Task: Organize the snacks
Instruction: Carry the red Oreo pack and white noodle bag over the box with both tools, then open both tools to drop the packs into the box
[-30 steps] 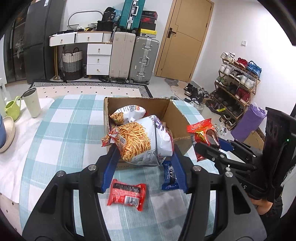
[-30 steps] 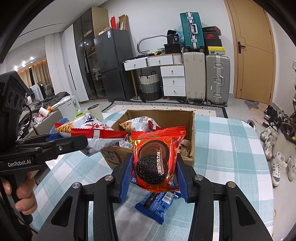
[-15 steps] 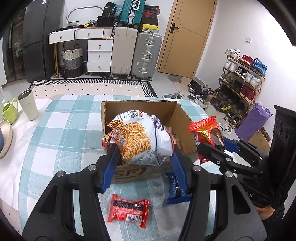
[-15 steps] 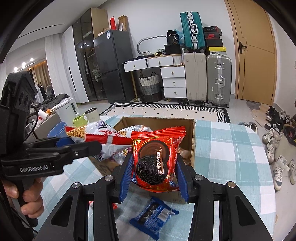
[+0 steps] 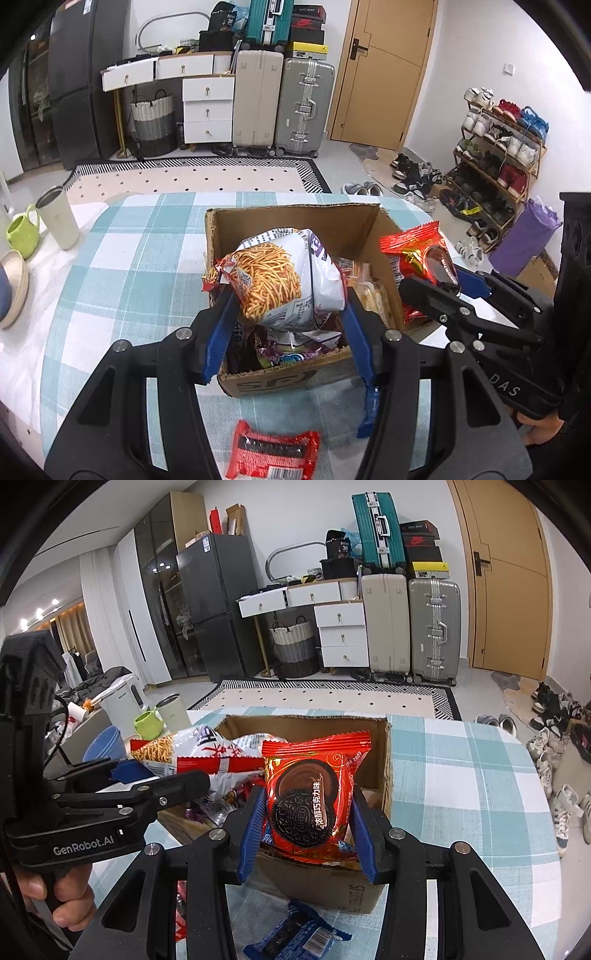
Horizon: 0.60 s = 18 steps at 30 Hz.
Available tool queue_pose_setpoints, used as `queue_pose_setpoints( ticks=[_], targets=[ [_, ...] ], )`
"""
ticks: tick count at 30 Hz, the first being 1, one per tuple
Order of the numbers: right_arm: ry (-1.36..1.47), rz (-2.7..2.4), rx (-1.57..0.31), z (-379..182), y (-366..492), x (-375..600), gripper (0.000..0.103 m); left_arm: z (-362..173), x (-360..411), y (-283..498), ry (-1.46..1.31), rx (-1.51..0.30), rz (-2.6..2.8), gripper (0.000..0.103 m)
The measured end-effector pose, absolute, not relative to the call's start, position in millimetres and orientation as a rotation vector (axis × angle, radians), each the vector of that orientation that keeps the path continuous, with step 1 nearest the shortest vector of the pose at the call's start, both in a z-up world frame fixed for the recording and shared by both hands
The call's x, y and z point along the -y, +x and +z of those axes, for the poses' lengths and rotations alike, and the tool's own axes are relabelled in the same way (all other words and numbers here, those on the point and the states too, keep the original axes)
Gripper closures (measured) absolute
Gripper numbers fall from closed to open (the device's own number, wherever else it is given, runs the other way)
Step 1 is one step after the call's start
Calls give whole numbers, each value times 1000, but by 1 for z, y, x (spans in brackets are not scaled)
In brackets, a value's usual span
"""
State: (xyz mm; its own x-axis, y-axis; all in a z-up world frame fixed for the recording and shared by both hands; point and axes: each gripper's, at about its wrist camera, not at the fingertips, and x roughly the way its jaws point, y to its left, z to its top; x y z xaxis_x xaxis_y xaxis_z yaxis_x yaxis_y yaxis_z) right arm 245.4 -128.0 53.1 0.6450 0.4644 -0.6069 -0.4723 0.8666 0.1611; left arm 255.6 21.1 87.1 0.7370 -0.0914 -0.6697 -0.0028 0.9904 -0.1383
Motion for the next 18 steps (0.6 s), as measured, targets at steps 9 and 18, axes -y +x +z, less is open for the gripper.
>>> queue_pose_setpoints(
  ticks=[9, 18],
  targets=[
    [-36, 512, -696, 44, 251, 127, 59, 79, -14, 269, -91, -734, -30, 50],
    [-83, 503, -670, 45, 246, 124, 54, 78, -8, 267, -78, -732, -27, 50]
  ],
)
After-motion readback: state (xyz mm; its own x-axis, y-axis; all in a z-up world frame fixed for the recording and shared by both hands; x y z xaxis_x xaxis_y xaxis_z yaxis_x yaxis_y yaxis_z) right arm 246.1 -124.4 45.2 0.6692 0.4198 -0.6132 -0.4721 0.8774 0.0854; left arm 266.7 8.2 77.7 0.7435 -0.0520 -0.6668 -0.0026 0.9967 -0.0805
